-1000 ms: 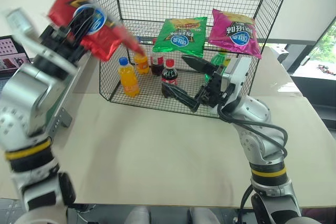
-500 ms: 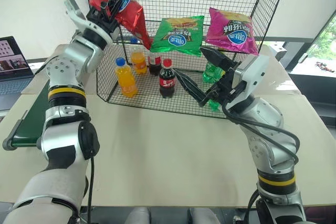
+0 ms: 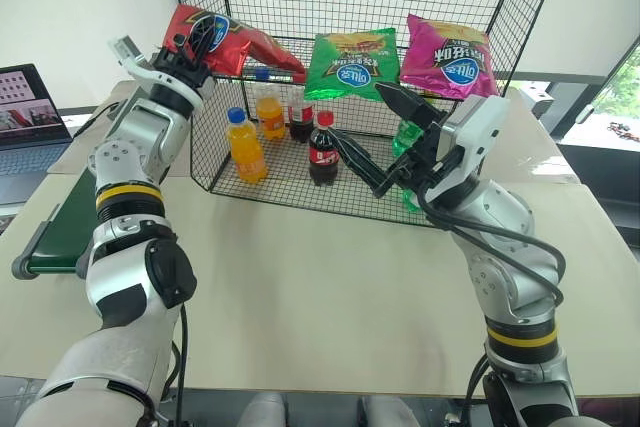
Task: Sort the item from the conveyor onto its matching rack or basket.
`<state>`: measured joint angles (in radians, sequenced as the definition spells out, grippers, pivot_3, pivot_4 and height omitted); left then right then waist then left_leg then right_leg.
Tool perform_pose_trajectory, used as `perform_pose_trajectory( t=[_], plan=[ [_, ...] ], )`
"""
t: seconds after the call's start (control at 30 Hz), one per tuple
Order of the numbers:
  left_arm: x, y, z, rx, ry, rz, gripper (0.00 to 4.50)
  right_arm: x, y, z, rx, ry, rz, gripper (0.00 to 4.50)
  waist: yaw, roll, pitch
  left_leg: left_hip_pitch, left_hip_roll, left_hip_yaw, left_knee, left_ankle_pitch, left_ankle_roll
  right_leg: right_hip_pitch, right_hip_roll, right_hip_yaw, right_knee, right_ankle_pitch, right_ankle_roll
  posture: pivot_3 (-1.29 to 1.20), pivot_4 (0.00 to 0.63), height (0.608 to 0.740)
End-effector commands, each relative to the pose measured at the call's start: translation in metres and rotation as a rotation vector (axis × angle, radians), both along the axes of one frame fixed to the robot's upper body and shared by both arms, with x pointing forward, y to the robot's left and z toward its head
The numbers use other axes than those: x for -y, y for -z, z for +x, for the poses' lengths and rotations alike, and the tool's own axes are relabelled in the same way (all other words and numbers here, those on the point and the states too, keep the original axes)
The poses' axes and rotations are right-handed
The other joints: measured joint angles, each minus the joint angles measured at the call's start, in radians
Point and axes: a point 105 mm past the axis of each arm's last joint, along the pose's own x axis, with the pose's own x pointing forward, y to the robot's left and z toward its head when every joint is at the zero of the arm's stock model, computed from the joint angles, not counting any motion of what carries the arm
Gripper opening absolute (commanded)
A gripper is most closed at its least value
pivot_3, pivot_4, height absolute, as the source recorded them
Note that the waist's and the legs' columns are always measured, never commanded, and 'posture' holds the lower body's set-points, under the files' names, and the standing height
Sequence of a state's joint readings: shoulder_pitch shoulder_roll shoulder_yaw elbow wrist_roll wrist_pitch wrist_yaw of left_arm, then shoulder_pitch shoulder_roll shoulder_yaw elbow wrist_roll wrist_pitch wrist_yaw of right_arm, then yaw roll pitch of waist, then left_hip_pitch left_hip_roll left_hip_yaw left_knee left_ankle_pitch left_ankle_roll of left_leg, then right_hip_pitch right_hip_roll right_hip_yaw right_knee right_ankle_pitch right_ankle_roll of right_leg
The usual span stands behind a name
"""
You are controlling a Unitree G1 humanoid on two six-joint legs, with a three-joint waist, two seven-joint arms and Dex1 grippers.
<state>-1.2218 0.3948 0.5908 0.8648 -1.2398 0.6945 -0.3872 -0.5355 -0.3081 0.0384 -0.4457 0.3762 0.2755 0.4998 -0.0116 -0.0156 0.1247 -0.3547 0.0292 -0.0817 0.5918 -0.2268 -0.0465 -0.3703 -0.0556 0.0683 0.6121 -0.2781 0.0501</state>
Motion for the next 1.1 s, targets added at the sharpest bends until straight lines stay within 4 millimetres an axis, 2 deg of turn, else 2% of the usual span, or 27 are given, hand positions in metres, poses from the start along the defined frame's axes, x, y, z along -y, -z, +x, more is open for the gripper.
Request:
perform_pose_trajectory(
  t=[0.03,0.17,0.3,0.4,0.6,0.67,0.77,0.93,1.1],
  plan=[
    [0.011,-0.029,0.0,0.082,0.007,-0.011,0.05,-0.001,-0.012,-0.007,0.057,-0.011,0.015,4.5,-0.002,0.0,0.0,0.0,0.0,0.0,0.0,0.0,0.0,0.0,0.0,0.0,0.0,0.0,0.0,0.0,0.15,0.738],
    [0.023,-0.032,0.012,0.057,-0.01,-0.047,0.05,0.002,-0.012,-0.01,0.061,0.015,0.012,4.5,-0.006,0.001,0.0,0.001,0.0,0.0,-0.001,0.0,0.0,0.0,0.0,0.0,0.0,0.0,0.0,0.0,0.15,0.738],
    [0.025,-0.021,0.021,0.008,-0.043,-0.053,0.05,0.006,-0.012,-0.012,0.06,0.039,0.011,4.5,-0.008,0.001,0.0,0.001,0.0,0.0,-0.001,0.0,0.0,0.0,0.0,0.0,0.0,0.0,0.001,0.0,0.15,0.738],
    [0.019,-0.017,0.023,-0.001,-0.066,-0.056,0.05,0.007,-0.011,-0.014,0.058,0.047,0.014,4.5,-0.009,0.001,0.001,0.0,0.0,0.0,-0.001,0.0,0.0,0.0,0.0,0.0,0.0,-0.001,0.001,0.0,0.15,0.738],
    [-0.015,-0.003,0.023,-0.05,-0.156,-0.078,0.05,0.001,-0.011,-0.014,0.053,0.021,0.017,4.5,-0.01,0.001,0.001,0.001,0.0,0.0,-0.001,0.0,0.0,0.0,0.0,0.0,0.0,-0.001,0.001,0.0,0.15,0.738],
    [-0.019,0.004,0.021,-0.068,-0.15,-0.077,0.05,0.0,-0.011,-0.013,0.052,0.013,0.016,4.5,-0.01,0.001,0.001,0.001,0.0,0.0,-0.001,0.0,0.0,0.0,0.0,0.0,0.001,-0.001,0.001,0.0,0.15,0.738],
    [-0.017,0.017,0.014,-0.088,-0.124,-0.057,0.05,-0.001,-0.011,-0.012,0.051,0.006,0.017,4.5,-0.008,0.002,0.001,0.001,0.001,0.0,-0.001,0.0,0.0,0.0,0.0,0.0,0.001,-0.001,0.001,0.0,0.15,0.738],
    [-0.013,0.054,-0.001,-0.186,-0.131,-0.054,0.05,-0.005,-0.009,-0.011,0.039,-0.012,0.014,4.5,-0.001,0.001,0.001,0.0,0.0,0.0,0.0,0.0,0.0,0.0,-0.001,0.0,0.002,0.004,-0.006,0.0,0.15,0.738],
    [0.011,0.058,-0.009,-0.234,-0.166,0.014,0.05,-0.001,0.004,0.0,-0.001,0.081,-0.076,4.5,0.004,0.0,0.001,0.0,0.0,-0.001,0.001,0.001,-0.001,0.0,-0.001,0.0,0.001,0.004,-0.006,0.0,0.15,0.738]
  ],
)
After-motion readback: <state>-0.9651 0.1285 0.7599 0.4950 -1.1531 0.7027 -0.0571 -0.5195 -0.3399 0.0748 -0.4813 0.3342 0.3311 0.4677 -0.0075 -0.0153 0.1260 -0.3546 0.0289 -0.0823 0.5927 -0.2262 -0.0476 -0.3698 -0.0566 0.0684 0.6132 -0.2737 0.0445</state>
